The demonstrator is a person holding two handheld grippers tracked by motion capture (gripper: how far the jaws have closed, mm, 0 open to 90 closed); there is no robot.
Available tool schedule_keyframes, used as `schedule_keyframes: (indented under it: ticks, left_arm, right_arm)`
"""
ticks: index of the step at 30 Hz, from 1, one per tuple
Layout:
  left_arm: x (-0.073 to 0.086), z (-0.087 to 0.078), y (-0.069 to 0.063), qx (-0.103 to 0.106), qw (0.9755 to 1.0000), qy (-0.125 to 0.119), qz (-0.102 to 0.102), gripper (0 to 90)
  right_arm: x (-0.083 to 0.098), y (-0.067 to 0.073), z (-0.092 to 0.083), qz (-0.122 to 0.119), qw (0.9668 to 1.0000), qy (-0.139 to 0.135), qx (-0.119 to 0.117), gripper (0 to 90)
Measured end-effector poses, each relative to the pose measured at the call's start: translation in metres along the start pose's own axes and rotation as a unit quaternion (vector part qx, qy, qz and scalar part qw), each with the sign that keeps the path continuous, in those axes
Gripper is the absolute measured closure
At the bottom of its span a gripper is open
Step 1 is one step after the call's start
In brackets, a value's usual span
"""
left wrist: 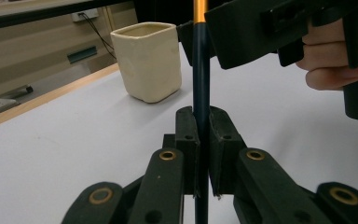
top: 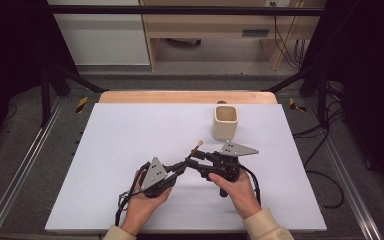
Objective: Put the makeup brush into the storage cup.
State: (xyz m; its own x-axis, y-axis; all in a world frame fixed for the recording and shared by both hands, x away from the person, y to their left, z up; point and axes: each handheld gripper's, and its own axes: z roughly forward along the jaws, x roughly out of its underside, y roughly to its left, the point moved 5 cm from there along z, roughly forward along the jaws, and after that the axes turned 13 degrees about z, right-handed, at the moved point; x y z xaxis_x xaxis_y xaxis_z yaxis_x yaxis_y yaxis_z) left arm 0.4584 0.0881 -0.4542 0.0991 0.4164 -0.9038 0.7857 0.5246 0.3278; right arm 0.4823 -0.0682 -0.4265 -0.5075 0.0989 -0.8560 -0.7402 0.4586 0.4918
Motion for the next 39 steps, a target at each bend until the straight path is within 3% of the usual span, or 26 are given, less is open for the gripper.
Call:
schedule_keyframes:
  ticks: [9, 31, 39]
  left_arm:
    - [-0.002, 0.0003, -0.0017, 0.002, 1.0, -0.001, 0.005, 83.2]
    - [-0.0016, 0.0023, -0.0037, 0.005, 1.0, 0.004, 0.006, 82.0]
    - [-0.0002, 0.0027, 0.0011, -0.01, 0.9999, 0.01, -0.005, 59.9]
  right_arm:
    - [0.0012, 0.0008, 0.0024, 0.007, 1.0, 0.002, -0.004, 61.1]
    - [0.0013, 0.0027, 0.0036, 0.007, 0.9998, -0.006, -0.02, 82.5]
    - [-0.0042, -0.0036, -0.0039, 0.011, 0.9997, -0.02, -0.008, 83.0]
